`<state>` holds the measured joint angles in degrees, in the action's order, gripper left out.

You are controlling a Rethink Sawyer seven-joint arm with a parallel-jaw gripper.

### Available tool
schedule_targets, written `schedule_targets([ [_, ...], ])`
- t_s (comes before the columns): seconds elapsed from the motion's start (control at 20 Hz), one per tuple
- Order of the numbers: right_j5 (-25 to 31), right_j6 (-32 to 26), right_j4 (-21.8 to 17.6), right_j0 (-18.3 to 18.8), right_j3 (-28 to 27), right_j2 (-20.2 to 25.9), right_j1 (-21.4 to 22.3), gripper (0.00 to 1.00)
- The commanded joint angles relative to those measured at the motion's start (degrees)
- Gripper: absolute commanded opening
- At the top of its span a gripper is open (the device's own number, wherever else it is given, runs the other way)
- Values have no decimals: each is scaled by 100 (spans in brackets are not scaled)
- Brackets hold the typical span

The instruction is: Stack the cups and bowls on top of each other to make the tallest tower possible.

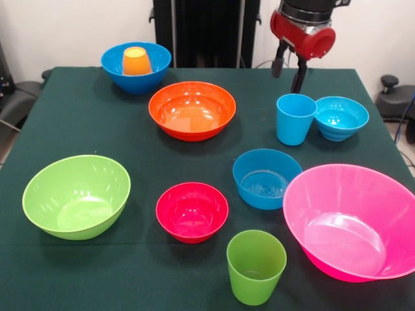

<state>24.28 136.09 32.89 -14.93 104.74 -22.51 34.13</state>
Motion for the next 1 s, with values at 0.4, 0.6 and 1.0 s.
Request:
schedule_targets([
  [0.4,-149,1159,82,-236,-287,497,-802,100],
  [0.6,-173,1183,102,-277,-357,452,-907,100],
  [1.0,-426,1305,192,-417,-617,301,-1372,100],
])
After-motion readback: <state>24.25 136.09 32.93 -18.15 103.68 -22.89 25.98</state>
